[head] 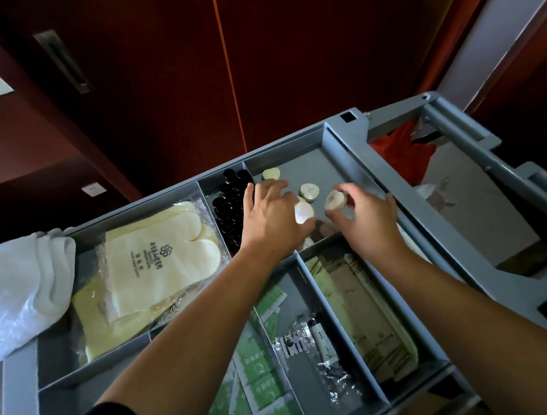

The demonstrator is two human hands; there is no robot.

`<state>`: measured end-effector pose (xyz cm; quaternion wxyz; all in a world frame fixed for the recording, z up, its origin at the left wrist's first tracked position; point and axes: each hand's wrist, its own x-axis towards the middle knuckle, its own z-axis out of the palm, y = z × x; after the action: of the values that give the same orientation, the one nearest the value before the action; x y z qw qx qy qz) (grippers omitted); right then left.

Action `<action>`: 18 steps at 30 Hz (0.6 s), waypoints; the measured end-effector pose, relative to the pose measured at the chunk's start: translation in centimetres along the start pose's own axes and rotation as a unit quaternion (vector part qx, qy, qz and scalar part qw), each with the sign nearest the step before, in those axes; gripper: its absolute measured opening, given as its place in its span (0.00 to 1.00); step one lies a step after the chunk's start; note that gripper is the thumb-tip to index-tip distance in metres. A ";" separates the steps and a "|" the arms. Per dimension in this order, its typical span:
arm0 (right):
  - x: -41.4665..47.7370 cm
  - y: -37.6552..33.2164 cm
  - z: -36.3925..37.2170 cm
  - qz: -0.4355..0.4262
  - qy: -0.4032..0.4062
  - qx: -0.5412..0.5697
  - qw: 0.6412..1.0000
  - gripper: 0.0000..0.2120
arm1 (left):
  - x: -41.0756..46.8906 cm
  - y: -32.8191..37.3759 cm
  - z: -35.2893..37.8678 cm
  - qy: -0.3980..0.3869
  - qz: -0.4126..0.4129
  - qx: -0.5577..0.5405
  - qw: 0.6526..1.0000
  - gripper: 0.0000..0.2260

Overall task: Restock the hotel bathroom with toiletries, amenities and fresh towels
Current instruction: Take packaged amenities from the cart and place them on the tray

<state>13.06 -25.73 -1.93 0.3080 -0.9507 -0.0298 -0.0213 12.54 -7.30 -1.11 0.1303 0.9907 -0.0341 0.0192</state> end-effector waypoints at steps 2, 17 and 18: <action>-1.7 -0.2 -1.3 -0.011 0.026 0.074 0.997 0.17 | -1.3 0.1 -0.7 0.038 0.015 -0.048 0.998 0.22; -18.6 -0.6 -6.5 0.041 -0.084 0.315 0.945 0.20 | -19.9 3.9 -3.8 0.013 -0.011 -0.254 0.967 0.15; -19.7 -0.3 -6.7 0.041 -0.092 0.320 0.942 0.21 | -21.2 4.3 -3.8 0.005 -0.009 -0.253 0.967 0.15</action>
<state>-6.79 -30.33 2.49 0.5924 -0.8002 -0.0244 0.0899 -9.04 -9.17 2.64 0.3773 0.9256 -0.0285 0.0135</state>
